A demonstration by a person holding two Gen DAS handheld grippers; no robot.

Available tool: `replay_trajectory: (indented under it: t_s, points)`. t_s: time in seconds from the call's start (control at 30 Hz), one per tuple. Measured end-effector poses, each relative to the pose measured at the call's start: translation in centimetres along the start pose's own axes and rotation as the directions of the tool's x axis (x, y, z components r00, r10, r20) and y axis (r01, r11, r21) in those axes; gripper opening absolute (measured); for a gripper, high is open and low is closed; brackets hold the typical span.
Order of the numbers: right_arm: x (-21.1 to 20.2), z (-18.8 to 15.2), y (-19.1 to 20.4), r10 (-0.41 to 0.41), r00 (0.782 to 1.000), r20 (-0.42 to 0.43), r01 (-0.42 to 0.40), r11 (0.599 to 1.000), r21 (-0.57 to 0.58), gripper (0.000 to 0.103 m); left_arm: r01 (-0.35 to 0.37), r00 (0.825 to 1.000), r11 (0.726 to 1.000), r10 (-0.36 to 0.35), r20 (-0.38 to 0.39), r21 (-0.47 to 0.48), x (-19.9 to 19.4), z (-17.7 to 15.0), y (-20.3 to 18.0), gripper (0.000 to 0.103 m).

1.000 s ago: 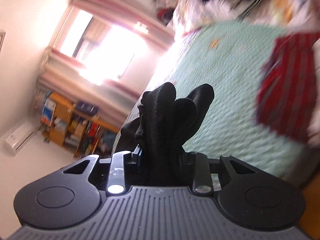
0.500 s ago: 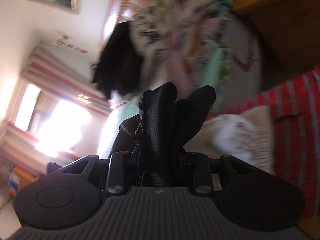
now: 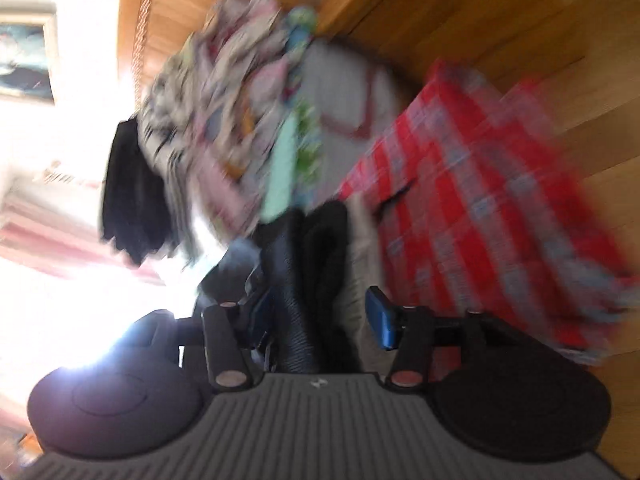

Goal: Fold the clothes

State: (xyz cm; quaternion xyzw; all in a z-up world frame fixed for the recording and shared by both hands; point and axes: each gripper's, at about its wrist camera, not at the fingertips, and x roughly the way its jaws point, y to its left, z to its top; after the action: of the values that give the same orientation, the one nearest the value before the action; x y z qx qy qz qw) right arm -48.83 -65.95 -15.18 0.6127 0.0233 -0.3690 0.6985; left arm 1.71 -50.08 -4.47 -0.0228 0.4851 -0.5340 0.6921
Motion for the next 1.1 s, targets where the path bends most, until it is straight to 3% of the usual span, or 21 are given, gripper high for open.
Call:
replay_trajectory:
  t_s: [0.13, 0.23, 0.33, 0.4, 0.47, 0.6, 0.7, 0.8, 0.83, 0.97, 1.03, 1.1]
  points:
    - [-4.5, -0.9, 3.2, 0.094, 0.99, 0.109, -0.087, 0.994, -0.072, 0.061, -0.05, 0.996, 0.999, 0.049, 0.081, 0.004, -7.4, -2.5, 3.6, 0.075]
    - [-5.6, -3.3, 7.4, 0.202, 0.975, 0.093, -0.185, 0.969, -0.167, 0.074, -0.165, 0.977, 0.986, 0.16, 0.139, 0.021, -13.0, -5.2, 5.6, 0.082]
    - [-4.6, -7.6, 12.6, 0.249, 0.968, 0.014, -0.233, 0.92, -0.314, 0.077, -0.317, 0.929, 0.948, 0.305, 0.208, 0.024, -18.9, -8.7, 7.2, 0.089]
    - [-2.7, -12.2, 16.3, 0.254, 0.964, -0.079, -0.263, 0.863, -0.431, 0.077, -0.405, 0.887, 0.914, 0.388, 0.251, 0.014, -22.8, -11.6, 8.4, 0.092]
    - [-0.3, -17.9, 19.9, 0.239, 0.954, -0.181, -0.3, 0.787, -0.54, 0.08, -0.493, 0.83, 0.87, 0.477, 0.29, -0.021, -26.7, -14.5, 9.8, 0.101]
    - [4.0, -30.3, 25.2, 0.175, 0.921, -0.347, -0.378, 0.614, -0.693, 0.08, -0.651, 0.666, 0.741, 0.661, 0.346, -0.162, -34.4, -20.4, 13.1, 0.102]
    - [6.3, -39.9, 28.3, 0.133, 0.878, -0.459, -0.464, 0.469, -0.751, 0.08, -0.719, 0.535, 0.63, 0.771, 0.346, -0.293, -39.5, -24.5, 15.9, 0.102]
    - [6.8, -48.5, 30.7, 0.106, 0.839, -0.534, -0.538, 0.318, -0.781, 0.08, -0.743, 0.446, 0.533, 0.845, 0.294, -0.405, -43.4, -27.0, 18.7, 0.102]
    - [6.7, -50.8, 31.3, 0.101, 0.826, -0.554, -0.558, 0.286, -0.779, 0.08, -0.74, 0.428, 0.511, 0.859, 0.28, -0.438, -44.7, -27.8, 19.5, 0.102]
    - [4.7, -58.0, 33.4, 0.078, 0.777, -0.625, -0.626, 0.199, -0.754, 0.081, -0.73, 0.406, 0.483, 0.876, 0.262, -0.484, -47.4, -29.2, 21.5, 0.102]
    - [4.4, -60.0, 34.0, 0.077, 0.769, -0.635, -0.638, 0.16, -0.753, 0.083, -0.736, 0.409, 0.475, 0.88, 0.244, -0.482, -47.8, -29.4, 22.2, 0.102]
    - [4.4, -61.4, 34.6, 0.032, 0.777, -0.628, -0.626, 0.141, -0.767, 0.088, -0.743, 0.416, 0.468, 0.883, 0.218, -0.479, -48.1, -29.8, 22.8, 0.102]
